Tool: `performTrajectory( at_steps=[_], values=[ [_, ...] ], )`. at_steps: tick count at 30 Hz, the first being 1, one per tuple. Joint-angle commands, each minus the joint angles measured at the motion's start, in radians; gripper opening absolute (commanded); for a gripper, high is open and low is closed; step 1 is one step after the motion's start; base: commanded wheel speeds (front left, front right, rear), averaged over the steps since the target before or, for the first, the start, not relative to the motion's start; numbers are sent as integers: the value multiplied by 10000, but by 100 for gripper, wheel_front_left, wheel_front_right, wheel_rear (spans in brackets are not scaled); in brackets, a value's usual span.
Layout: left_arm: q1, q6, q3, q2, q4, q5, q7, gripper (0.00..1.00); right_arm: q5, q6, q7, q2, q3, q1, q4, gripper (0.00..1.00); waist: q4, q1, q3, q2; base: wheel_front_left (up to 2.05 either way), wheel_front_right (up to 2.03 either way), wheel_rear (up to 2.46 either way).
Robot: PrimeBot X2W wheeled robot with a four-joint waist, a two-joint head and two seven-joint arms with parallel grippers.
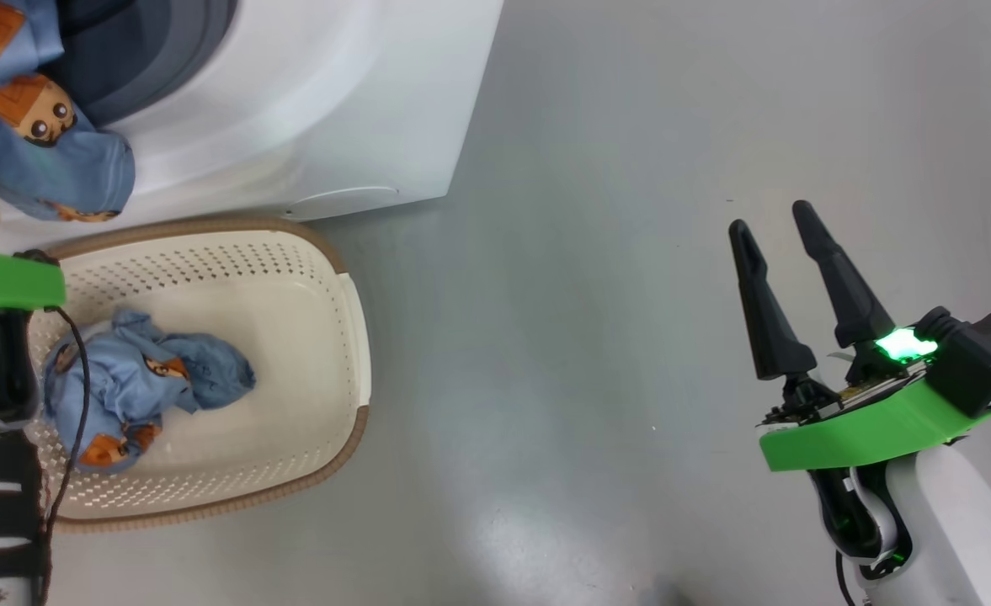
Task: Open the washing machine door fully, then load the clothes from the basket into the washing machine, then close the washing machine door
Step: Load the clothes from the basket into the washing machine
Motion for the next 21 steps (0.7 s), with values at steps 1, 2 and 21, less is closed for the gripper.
performTrajectory(
  at_steps=[1,2,21],
  values=[
    [-204,-21,163,506,-138,103,-63,0,129,54,-90,-45,231,122,-188,100,-52,2,-15,-1,0,0,0],
    [-348,-21,84,575,-21,129,-63,0,139,54,-90,-24,253,126,-185,100,-81,2,-20,-1,0,0,0],
    [-4109,-21,-1488,1397,3847,836,-63,0,291,54,-90,365,416,191,-114,100,-721,2,99,-1,0,0,0]
  ],
)
